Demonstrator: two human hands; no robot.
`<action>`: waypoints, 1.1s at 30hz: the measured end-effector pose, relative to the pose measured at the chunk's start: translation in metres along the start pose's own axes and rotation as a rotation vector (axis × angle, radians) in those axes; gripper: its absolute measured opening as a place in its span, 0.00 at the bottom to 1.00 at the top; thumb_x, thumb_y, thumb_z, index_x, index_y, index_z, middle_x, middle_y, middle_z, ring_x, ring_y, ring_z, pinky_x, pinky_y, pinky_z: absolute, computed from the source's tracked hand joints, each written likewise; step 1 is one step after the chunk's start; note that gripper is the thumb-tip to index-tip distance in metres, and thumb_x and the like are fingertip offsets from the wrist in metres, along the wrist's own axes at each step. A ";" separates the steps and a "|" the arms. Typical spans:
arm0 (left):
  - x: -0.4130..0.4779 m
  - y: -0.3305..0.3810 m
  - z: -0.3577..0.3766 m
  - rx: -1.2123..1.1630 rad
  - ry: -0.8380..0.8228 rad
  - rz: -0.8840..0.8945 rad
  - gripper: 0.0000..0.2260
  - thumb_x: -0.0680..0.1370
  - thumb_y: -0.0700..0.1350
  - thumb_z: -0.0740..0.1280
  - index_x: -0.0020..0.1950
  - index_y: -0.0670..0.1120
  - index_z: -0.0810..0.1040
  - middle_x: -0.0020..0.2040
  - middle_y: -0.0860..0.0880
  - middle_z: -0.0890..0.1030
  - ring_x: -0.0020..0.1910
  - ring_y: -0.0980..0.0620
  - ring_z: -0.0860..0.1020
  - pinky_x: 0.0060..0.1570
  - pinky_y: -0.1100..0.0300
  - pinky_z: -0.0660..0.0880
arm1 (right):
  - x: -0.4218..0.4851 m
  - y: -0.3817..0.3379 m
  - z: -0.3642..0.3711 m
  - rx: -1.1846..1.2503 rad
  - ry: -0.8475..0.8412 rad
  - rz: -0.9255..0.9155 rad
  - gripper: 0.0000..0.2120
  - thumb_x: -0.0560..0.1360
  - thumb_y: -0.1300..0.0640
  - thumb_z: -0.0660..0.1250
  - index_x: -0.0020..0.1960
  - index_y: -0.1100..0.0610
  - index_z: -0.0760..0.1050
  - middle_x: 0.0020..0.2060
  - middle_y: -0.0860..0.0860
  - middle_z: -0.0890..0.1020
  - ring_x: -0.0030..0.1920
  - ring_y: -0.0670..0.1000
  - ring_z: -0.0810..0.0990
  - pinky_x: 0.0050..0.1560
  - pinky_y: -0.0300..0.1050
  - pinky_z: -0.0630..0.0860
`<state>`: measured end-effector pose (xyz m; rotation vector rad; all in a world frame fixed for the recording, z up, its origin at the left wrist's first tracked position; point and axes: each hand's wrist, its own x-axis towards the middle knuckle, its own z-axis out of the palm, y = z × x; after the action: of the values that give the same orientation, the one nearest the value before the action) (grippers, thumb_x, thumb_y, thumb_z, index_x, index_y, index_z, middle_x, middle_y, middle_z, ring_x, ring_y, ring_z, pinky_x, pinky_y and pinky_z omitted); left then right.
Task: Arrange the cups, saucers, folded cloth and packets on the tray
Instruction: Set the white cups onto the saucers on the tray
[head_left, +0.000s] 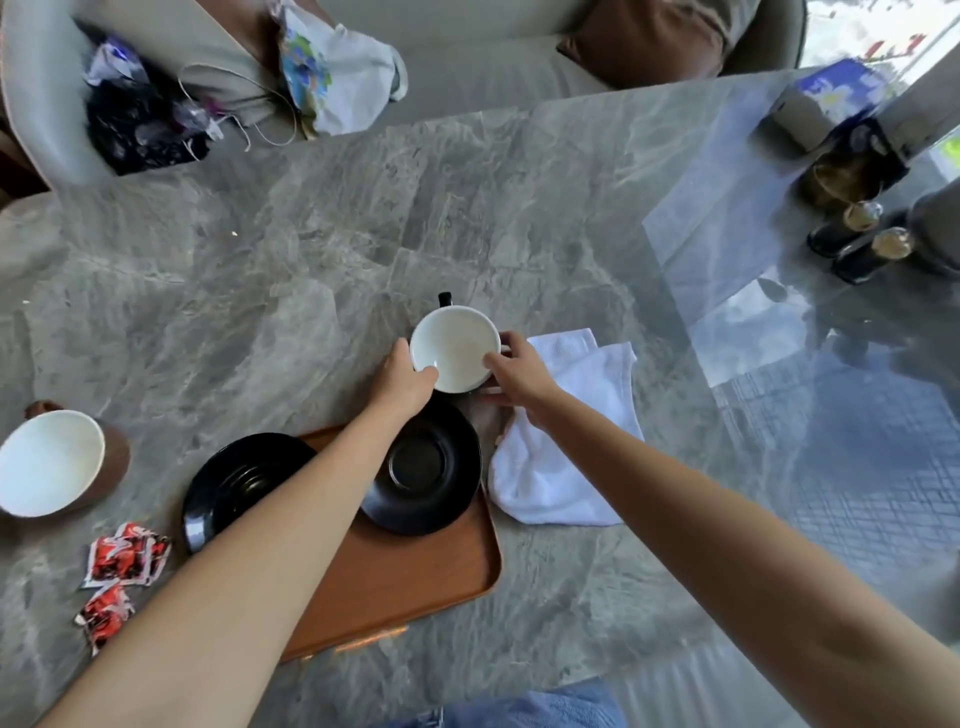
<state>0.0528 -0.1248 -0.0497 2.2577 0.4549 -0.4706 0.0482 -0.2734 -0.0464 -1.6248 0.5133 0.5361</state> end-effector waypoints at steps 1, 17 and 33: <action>-0.003 0.002 -0.002 -0.032 0.002 0.004 0.14 0.74 0.42 0.64 0.57 0.39 0.68 0.58 0.38 0.75 0.54 0.39 0.74 0.51 0.50 0.71 | -0.003 -0.002 0.000 0.022 0.000 -0.009 0.14 0.75 0.61 0.58 0.61 0.57 0.67 0.50 0.51 0.74 0.52 0.55 0.79 0.37 0.46 0.81; -0.086 -0.053 -0.030 -0.361 -0.105 -0.079 0.19 0.74 0.40 0.64 0.62 0.45 0.63 0.60 0.43 0.73 0.56 0.45 0.72 0.54 0.54 0.70 | -0.070 0.034 0.037 0.003 -0.065 -0.005 0.11 0.75 0.61 0.57 0.57 0.55 0.66 0.52 0.52 0.73 0.56 0.53 0.74 0.33 0.44 0.79; -0.109 -0.077 -0.019 -0.197 -0.073 -0.074 0.19 0.74 0.38 0.64 0.63 0.40 0.64 0.62 0.39 0.72 0.60 0.40 0.72 0.58 0.49 0.71 | -0.098 0.060 0.057 -0.044 -0.017 -0.004 0.15 0.76 0.61 0.55 0.62 0.57 0.64 0.52 0.52 0.71 0.55 0.53 0.73 0.30 0.41 0.78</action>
<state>-0.0734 -0.0801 -0.0343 2.0331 0.5251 -0.5211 -0.0681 -0.2214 -0.0393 -1.6617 0.4881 0.5615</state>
